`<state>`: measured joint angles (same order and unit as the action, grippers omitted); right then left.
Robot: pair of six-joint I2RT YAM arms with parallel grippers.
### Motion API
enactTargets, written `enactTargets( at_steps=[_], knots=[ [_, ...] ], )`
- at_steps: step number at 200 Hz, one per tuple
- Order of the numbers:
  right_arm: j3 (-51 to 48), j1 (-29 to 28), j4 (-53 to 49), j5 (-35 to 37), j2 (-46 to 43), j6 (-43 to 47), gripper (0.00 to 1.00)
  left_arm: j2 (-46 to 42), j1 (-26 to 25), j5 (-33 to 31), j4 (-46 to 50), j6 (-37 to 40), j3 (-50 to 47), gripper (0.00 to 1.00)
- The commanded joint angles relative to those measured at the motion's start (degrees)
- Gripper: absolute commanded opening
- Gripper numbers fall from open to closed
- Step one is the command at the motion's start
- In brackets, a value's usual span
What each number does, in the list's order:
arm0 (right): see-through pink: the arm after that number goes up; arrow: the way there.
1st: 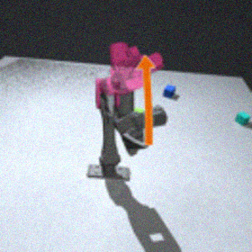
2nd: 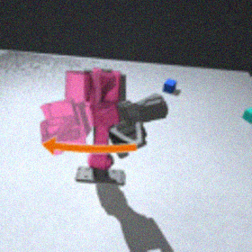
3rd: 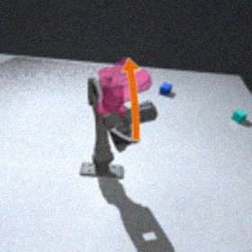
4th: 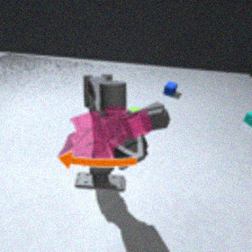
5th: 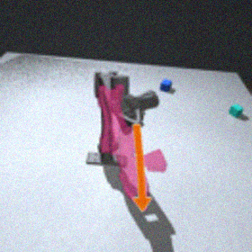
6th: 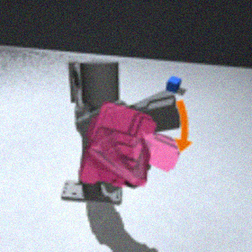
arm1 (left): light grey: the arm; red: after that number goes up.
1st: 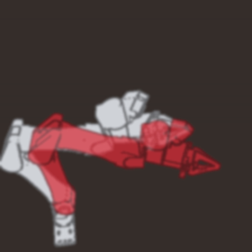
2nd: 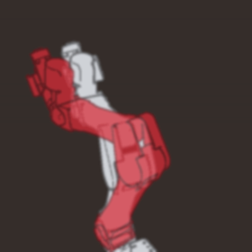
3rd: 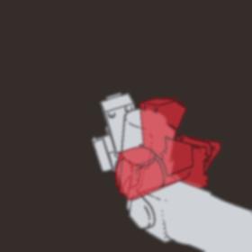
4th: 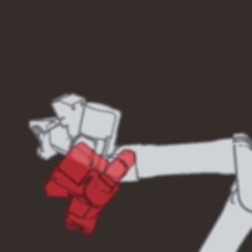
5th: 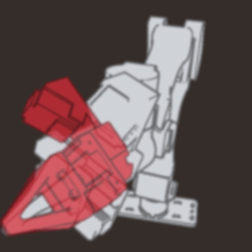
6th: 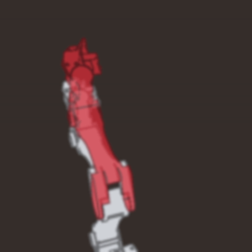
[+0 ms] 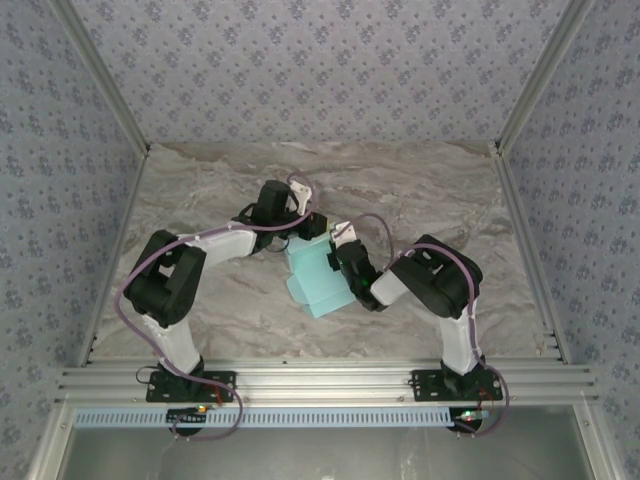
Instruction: Fold the paper box
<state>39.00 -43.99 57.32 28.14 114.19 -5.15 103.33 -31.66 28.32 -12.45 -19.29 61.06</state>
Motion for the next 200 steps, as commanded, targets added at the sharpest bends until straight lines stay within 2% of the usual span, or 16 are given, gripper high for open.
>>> enactTargets(
  at_steps=[1, 27, 65, 90, 112, 134, 155, 174, 190, 200],
  knots=[
    [-2.7, 2.5, 2.6, 2.0, 0.2, -0.1, 0.33, 1.4, -1.2, 2.0, 7.4, -0.1, -2.2, 0.16],
    [-6.3, 3.1, 5.9, -7.6, -4.0, 1.4, 0.42, 0.2, -0.3, 0.0, 12.3, 4.1, -0.4, 0.18],
    [-10.1, 4.7, 2.3, -20.6, -12.1, 5.9, 0.45, -1.0, 1.7, 0.3, 15.4, 6.8, 3.8, 0.26],
    [-12.8, 6.8, 0.1, -25.8, -16.6, 8.0, 0.46, -1.4, 1.8, 0.3, 17.3, 9.3, 6.2, 0.30],
    [-15.6, 8.4, -2.4, -27.8, -22.6, 7.9, 0.46, -2.9, 2.0, -0.6, 19.8, 12.7, 7.6, 0.36],
    [-17.0, 9.0, -10.4, -28.2, -31.9, 7.0, 0.46, -5.7, 2.0, -0.7, 21.6, 18.3, 7.5, 0.44],
    [-17.6, 10.1, -18.4, -25.3, -41.2, 3.5, 0.47, -7.1, 1.7, -0.8, 24.4, 23.7, 7.7, 0.52],
    [-18.2, 12.6, -23.4, -23.1, -48.1, -4.0, 0.48, -7.1, 0.8, -2.4, 26.9, 27.7, 7.8, 0.58],
    [-18.2, 15.6, -28.5, -20.8, -52.5, -14.4, 0.52, -6.5, -0.6, -5.2, 27.9, 31.3, 7.8, 0.63],
    [-17.4, 17.4, -34.1, -19.0, -55.0, -23.3, 0.60, -5.6, -1.7, -7.2, 29.3, 33.0, 8.5, 0.65]
  ],
)
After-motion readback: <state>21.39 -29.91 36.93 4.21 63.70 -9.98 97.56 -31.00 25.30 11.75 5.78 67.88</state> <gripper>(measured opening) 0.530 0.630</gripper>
